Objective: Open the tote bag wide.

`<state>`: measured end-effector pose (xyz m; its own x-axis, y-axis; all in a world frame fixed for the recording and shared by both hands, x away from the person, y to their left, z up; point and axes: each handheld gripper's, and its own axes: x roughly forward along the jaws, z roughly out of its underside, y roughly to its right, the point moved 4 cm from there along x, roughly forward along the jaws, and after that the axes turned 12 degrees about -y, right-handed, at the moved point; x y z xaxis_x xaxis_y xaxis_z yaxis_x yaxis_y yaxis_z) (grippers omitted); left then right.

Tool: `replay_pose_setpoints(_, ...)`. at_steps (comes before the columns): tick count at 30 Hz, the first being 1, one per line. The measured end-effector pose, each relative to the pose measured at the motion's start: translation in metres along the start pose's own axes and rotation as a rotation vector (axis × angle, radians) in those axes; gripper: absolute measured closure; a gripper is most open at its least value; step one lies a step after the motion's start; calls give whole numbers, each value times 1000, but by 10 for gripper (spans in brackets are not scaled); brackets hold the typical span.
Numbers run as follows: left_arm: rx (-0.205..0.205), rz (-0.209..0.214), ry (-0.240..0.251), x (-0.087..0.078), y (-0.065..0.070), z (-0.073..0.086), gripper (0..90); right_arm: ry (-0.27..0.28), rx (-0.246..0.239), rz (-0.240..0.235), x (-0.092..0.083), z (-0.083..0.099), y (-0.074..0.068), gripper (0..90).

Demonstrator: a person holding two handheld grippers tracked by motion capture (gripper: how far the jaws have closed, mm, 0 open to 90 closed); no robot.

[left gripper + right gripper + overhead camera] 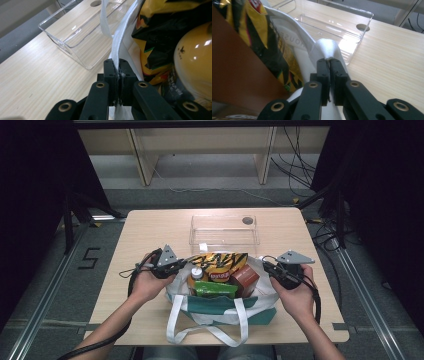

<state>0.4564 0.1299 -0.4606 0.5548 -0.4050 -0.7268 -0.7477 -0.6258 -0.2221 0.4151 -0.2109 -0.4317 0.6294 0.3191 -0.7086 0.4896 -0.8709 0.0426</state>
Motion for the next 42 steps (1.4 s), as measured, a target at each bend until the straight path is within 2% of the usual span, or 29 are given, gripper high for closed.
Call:
replay_pose_setpoints(1, 6, -6, 0, 1, -1, 0, 860, 0, 10, -11, 3, 1, 1, 872)
replay_pose_setpoints(2, -17, 4, 6, 5, 0, 2, 860, 2, 4, -8, 5, 1, 2, 872)
replay_pose_setpoints(3, 3, -6, -7, 5, -1, 2, 859, -4, 17, -17, 8, 2, 4, 872)
replay_pose_setpoints(4, 5, -1, -11, 7, -1, 3, 859, -19, 44, -46, 12, 4, 4, 874)
replay_pose_setpoints(7, -14, 1, -7, 13, -1, 6, 858, -35, 72, -40, 17, 6, 4, 881)
replay_pose_setpoints(8, -5, -1, -14, 14, -2, 7, 857, -32, 48, -37, 19, 6, 8, 884)
replay_pose_setpoints(9, -7, 5, -21, 14, -2, 8, 857, -36, 62, -55, 21, 7, 8, 884)
replay_pose_setpoints(11, -11, 5, -21, 16, -2, 8, 857, -49, 68, -56, 24, 8, 8, 886)
replay_pose_setpoints(12, -8, 3, -22, 16, -3, 8, 856, -43, 59, -43, 25, 9, 9, 887)
replay_pose_setpoints(13, -12, 2, -23, 17, -3, 9, 856, -55, 89, -50, 26, 10, 6, 888)
replay_pose_setpoints(14, -14, 5, -10, 18, -3, 9, 856, -60, 43, -32, 28, 11, 10, 888)
replay_pose_setpoints(15, -23, 5, -10, 18, -3, 9, 856, -60, 61, -46, 29, 11, 8, 888)
replay_pose_setpoints(18, -49, 21, -12, 21, -3, 11, 857, -72, 56, -43, 32, 12, 9, 889)
replay_pose_setpoints(19, -41, 20, -15, 21, -4, 12, 857, -77, 56, -46, 33, 13, 9, 889)
replay_pose_setpoints(20, -56, 27, -14, 22, -4, 13, 857, -66, 37, -40, 36, 13, 11, 889)
replay_pose_setpoints(24, -66, 28, -2, 27, -4, 15, 856, -95, 72, -41, 40, 16, 8, 889)
replay_pose_setpoints(25, -69, 27, 1, 28, -4, 15, 856, -98, 61, -43, 42, 16, 10, 889)
replay_pose_setpoints(27, -53, 24, -22, 27, -4, 16, 855, -100, 61, -58, 43, 17, 10, 889)
replay_pose_setpoints(28, -49, 25, -17, 28, -4, 16, 855, -93, 60, -40, 43, 17, 10, 889)
replay_pose_setpoints(29, -62, 20, -7, 30, -3, 16, 855, -87, 36, -39, 45, 17, 12, 889)
replay_pose_setpoints(31, -63, 21, -15, 31, -3, 18, 854, -107, 34, -63, 45, 18, 11, 889)
replay_pose_setpoints(32, -54, 19, -28, 31, -3, 19, 854, -103, 37, -46, 46, 19, 11, 889)
replay_pose_setpoints(34, -53, 20, -28, 31, -3, 19, 853, -114, 79, -50, 45, 19, 8, 888)
replay_pose_setpoints(35, -51, 15, -29, 30, -3, 19, 852, -104, 48, -44, 46, 20, 10, 888)
replay_pose_setpoints(37, -63, 19, -16, 30, -3, 18, 841, -99, 56, -54, 44, 18, 10, 884)
replay_pose_setpoints(39, -72, 16, -3, 27, -4, 17, 811, -78, 40, -50, 42, 17, 12, 852)
replay_pose_setpoints(40, -80, 15, 6, 25, -5, 16, 793, -76, 56, -52, 38, 16, 11, 828)
replay_pose_setpoints(41, -60, 8, -9, 22, -7, 16, 771, -77, 95, -66, 33, 15, 9, 801)
replay_pose_setpoints(42, -86, 10, 4, 20, -7, 15, 746, -64, 132, -80, 30, 14, 7, 778)
